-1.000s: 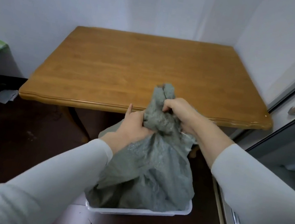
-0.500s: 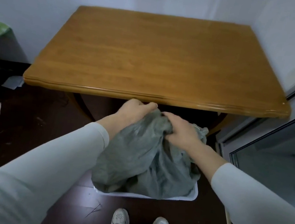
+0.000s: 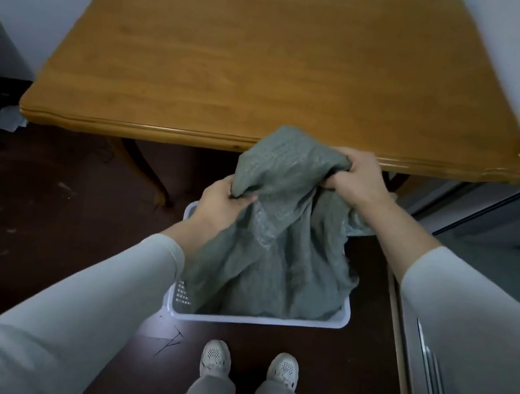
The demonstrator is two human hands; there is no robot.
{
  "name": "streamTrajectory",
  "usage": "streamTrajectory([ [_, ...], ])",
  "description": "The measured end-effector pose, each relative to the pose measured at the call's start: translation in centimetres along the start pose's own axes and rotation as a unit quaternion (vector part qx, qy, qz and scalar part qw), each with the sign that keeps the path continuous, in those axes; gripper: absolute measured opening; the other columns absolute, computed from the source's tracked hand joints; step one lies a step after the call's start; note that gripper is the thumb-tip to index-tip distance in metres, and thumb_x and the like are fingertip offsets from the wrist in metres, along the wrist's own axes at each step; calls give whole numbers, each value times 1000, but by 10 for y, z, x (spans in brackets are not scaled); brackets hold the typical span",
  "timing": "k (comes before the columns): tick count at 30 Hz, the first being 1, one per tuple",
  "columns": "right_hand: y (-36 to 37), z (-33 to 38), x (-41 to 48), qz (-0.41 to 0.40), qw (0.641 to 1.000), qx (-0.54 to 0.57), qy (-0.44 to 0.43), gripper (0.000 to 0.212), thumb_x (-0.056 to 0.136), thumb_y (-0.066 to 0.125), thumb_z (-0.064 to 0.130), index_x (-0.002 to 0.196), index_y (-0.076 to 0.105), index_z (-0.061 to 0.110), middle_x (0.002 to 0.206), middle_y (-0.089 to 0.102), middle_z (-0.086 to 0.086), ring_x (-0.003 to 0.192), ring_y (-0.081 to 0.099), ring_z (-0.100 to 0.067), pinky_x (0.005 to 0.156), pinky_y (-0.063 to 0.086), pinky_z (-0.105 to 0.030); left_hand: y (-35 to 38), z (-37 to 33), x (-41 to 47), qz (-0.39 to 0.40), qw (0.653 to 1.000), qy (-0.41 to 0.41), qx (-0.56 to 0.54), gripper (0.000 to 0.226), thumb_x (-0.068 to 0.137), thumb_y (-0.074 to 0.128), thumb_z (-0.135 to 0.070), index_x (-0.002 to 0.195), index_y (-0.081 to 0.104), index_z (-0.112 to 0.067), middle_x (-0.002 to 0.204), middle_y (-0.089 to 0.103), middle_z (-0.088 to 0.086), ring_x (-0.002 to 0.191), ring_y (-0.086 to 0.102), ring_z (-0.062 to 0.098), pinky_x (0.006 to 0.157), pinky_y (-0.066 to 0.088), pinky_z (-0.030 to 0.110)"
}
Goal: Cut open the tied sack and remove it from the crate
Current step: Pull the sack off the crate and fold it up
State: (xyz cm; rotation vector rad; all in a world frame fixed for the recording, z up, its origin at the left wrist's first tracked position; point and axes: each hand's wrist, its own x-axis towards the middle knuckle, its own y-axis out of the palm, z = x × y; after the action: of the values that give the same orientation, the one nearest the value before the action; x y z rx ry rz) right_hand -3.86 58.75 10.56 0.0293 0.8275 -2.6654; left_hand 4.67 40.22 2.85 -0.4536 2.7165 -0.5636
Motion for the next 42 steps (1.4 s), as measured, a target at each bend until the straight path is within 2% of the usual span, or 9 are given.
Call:
streamTrajectory([
  [11, -19, 42, 15, -32, 996, 86, 21, 53, 64, 66, -9, 107, 68, 22, 95, 68, 6, 95, 64, -14, 85, 54, -30, -16, -41, -4, -91, 990, 65, -91, 32, 86, 67, -16, 117, 61, -11, 101, 64, -6, 101, 62, 12, 85, 48, 23],
  [14, -5, 12, 14, 20, 985, 84, 152, 43, 62, 75, 10, 103, 66, 12, 101, 70, -9, 95, 66, -28, 89, 54, -44, -12, -29, -12, -79, 995, 55, -22, 77, 78, 75, -29, 143, 33, -20, 133, 48, -3, 131, 45, 20, 104, 41, 32],
  [16, 0, -3, 9, 44, 965, 113, 233, 40, 65, 73, 14, 104, 64, 12, 99, 70, -12, 89, 67, -30, 85, 55, -45, -6, -22, -20, -19, 990, 134, 47, 123, 64, 84, -40, 149, -5, -33, 159, 1, 6, 148, 3, 19, 116, 16, 33],
  [21, 18, -13, -3, 139, 927, 150, 315, 28, 69, 50, 3, 94, 61, 1, 84, 62, -17, 74, 62, -33, 70, 51, -36, 22, -15, -20, 93, 843, 282, 448, 142, 49, 75, -72, 133, -37, -47, 147, -41, 7, 133, -39, 40, 112, 3, 64],
  [26, 31, -19, -9, 184, 905, 169, 343, 8, 66, 44, 7, 60, 49, 9, 64, 50, -8, 55, 51, -23, 56, 42, -29, 37, -13, -16, 134, 887, 205, 392, 106, 64, 76, -49, 149, 16, -27, 156, 20, 3, 148, 9, 28, 115, 27, 50],
  [29, 33, -30, 0, 219, 933, 9, 286, 40, 76, 52, 41, 100, 62, 10, 101, 66, -10, 87, 62, -25, 78, 50, -36, 39, -9, -12, 103, 928, 153, 324, 65, 75, 68, -33, 134, 44, -22, 132, 54, 3, 127, 48, 25, 97, 43, 36],
  [32, 18, -39, -5, 65, 960, -261, 83, 77, 77, 45, 69, 139, 38, 24, 140, 46, -8, 125, 45, -31, 102, 37, -44, 31, -5, -2, 78, 962, 36, 260, 47, 75, 70, -31, 119, 57, -22, 120, 59, 3, 115, 55, 25, 89, 43, 33],
  [35, 17, -55, -41, -75, 950, -222, -207, 68, 78, 58, 47, 139, 38, 24, 141, 40, -10, 121, 45, -26, 99, 42, -44, 21, 4, 12, 76, 987, -90, 105, 39, 64, 79, -27, 99, 66, -19, 108, 63, 4, 114, 55, 24, 96, 48, 36],
  [42, 84, -96, -28, 219, 881, -388, -163, 148, 51, 77, 64, 128, -46, 38, 150, -36, -7, 140, -30, -27, 107, 2, -70, 22, 13, 17, 206, 933, -286, -72, 64, 55, 83, -22, 115, 64, -10, 103, 73, 15, 93, 70, 32, 85, 56, 46],
])
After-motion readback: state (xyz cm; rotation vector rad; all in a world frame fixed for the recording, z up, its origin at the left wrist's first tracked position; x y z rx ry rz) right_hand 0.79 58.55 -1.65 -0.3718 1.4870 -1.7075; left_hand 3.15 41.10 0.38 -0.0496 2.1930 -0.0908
